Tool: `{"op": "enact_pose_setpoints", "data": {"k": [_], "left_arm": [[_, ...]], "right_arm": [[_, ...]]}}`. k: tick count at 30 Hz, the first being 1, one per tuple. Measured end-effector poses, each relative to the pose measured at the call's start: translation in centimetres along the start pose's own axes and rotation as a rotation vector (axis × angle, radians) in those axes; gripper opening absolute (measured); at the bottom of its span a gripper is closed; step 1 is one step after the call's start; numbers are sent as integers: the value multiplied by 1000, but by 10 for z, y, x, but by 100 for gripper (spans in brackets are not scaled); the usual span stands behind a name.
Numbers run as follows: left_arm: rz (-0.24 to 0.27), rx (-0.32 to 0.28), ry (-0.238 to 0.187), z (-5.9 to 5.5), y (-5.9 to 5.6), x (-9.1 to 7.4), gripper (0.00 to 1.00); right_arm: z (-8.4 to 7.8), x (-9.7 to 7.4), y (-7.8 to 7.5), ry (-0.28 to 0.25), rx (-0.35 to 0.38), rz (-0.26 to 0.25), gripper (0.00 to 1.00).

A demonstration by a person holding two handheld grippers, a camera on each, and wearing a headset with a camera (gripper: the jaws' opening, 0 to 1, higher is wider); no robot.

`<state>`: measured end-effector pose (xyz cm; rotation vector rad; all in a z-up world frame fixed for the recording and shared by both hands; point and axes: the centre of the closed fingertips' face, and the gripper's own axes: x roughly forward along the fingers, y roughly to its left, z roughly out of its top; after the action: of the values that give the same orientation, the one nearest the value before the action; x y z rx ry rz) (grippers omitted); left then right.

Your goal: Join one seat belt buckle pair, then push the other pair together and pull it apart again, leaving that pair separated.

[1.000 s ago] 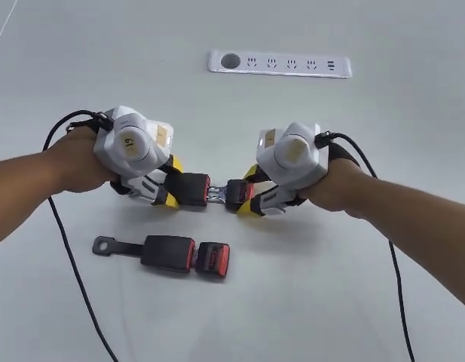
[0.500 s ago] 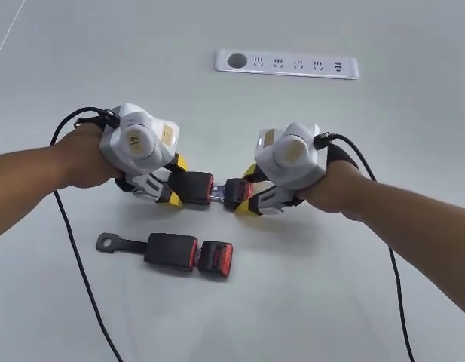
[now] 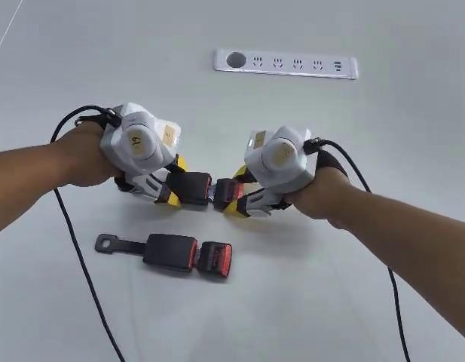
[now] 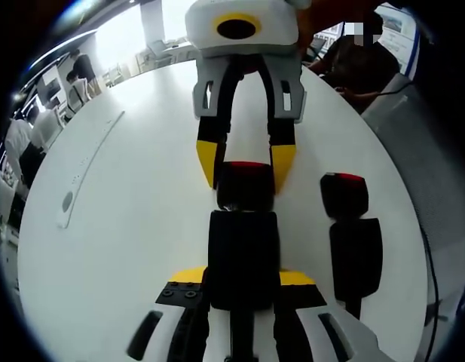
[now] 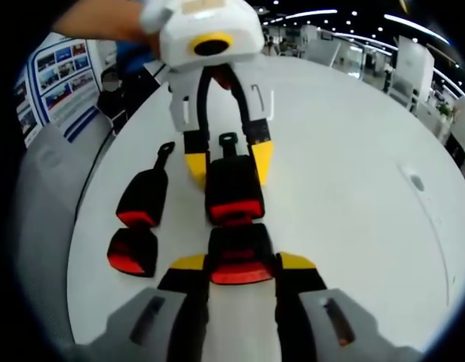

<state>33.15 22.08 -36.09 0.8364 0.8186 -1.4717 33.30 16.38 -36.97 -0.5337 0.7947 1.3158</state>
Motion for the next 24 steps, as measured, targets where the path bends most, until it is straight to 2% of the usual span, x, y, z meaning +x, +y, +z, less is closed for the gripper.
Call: {"op": "enact_pose_setpoints", "data": {"k": [24], "left_arm": [[-10,24,14,1,0,1,33]], "right_arm": [[3,4,1,19,-6,-12,32]]}}
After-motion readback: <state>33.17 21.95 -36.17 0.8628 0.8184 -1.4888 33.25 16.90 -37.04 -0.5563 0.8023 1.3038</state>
